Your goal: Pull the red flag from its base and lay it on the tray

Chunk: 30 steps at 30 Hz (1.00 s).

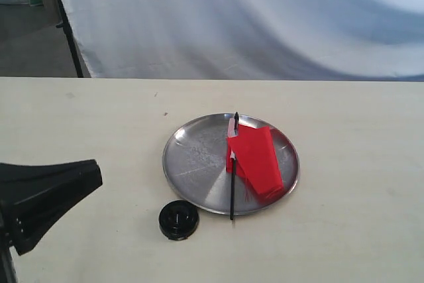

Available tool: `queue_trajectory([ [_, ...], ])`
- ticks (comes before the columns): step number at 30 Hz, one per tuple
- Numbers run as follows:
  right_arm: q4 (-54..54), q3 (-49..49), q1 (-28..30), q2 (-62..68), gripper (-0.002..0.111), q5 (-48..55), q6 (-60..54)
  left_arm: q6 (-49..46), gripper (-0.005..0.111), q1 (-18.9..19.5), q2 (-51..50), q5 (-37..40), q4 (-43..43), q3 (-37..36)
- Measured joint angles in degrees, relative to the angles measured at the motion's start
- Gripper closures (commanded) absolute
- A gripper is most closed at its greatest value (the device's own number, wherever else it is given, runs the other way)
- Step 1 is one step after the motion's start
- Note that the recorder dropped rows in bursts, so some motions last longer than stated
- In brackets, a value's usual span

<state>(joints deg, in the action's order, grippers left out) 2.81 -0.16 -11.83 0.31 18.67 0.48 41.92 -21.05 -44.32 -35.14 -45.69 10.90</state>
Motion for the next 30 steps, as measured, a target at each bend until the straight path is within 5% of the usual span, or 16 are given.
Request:
queue_trajectory([
  [13,0.00,0.00,0.00,0.00,0.109,0.00,0.00,-11.92,0.107,0.00,0.00,-11.52,15.05,-10.60],
  [30,0.00,0.00,0.00,0.00,0.109,0.00,0.00,-16.87,0.107,0.00,0.00,3.22,22.94,-10.60],
])
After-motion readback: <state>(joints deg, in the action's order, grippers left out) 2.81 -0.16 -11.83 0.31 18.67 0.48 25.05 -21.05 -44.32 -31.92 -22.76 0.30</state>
